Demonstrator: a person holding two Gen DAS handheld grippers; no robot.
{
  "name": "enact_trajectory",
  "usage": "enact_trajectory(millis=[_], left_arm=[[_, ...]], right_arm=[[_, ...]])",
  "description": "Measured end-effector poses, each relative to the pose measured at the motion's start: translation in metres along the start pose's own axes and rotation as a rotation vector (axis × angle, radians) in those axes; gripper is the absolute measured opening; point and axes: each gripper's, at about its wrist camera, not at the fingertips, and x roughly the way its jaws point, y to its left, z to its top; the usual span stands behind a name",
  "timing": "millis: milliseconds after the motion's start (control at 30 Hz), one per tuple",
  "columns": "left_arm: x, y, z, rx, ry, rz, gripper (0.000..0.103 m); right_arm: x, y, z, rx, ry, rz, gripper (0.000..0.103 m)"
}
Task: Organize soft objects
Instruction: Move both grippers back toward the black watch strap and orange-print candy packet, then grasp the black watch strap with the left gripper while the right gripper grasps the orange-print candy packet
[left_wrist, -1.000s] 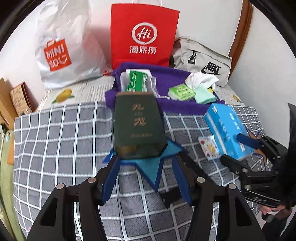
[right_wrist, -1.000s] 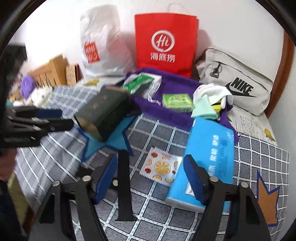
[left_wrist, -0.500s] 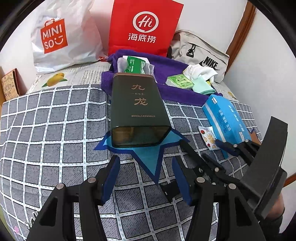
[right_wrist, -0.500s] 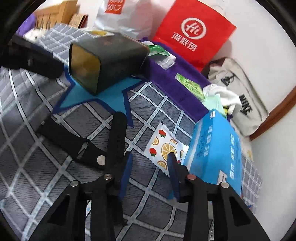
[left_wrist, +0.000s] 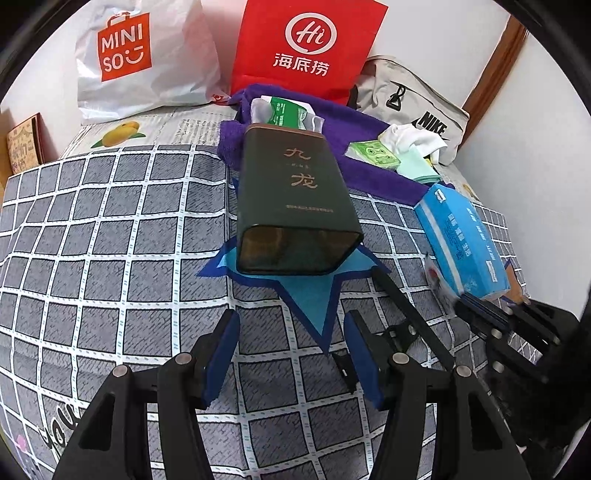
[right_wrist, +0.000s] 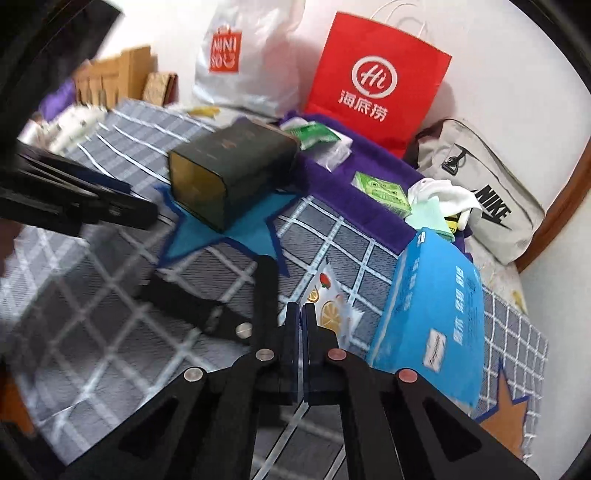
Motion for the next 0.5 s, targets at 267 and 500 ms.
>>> enact_trajectory(millis=[267,500], left_arm=[[-0.007,-0.016,-0.009,0.027,0.001,-0.012,0.056],[-0.009,-0.025,-0.019,0.037,0.014,-0.008,0.056]], right_arm=[[-0.03,-0.001,-0.04,0.03,0.052,0.039,0.002],[-0.041,-0.01,-0.074,0.086,0.092,0.006,0.034]])
